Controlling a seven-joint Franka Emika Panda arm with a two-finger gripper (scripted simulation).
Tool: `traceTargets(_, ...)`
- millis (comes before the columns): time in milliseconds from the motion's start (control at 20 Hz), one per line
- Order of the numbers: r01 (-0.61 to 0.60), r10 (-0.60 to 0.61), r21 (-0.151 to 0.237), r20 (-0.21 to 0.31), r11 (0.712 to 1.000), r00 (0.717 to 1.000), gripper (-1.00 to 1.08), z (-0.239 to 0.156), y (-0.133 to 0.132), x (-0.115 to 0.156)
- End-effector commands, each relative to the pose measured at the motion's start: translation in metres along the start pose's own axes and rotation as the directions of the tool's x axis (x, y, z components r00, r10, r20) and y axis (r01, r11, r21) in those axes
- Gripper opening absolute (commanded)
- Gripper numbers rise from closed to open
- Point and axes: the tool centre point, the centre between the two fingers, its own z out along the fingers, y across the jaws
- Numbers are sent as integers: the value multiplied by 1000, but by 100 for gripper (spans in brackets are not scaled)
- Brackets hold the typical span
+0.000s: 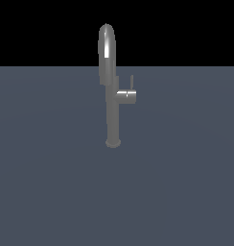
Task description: Turn on the faucet by rotating a designated handle.
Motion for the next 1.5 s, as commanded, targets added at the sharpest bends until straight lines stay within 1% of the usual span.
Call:
traceTargets(0, 0, 0, 0, 0, 1000, 1000, -100, 0, 0, 0)
traceTargets(150, -3, 3, 3, 3, 1000, 1000, -100, 0, 0, 1)
traceTargets(350, -18, 18, 18, 18, 1000, 1000, -100, 0, -1, 6)
traceTargets(500, -38, 36, 36, 37, 999, 999, -100, 0, -2, 12)
traceTargets(700, -75, 70, 69, 74, 995, 995, -100, 1, -4, 25)
traceTargets(900, -129, 114, 112, 126, 985, 985, -100, 3, -5, 41)
traceTargets(1050, -179, 152, 150, 175, 972, 973, -100, 5, -6, 57)
traceTargets(1250, -252, 201, 198, 247, 947, 948, -100, 8, -6, 79)
traceTargets(1450, -329, 244, 241, 322, 913, 915, -100, 14, -5, 101)
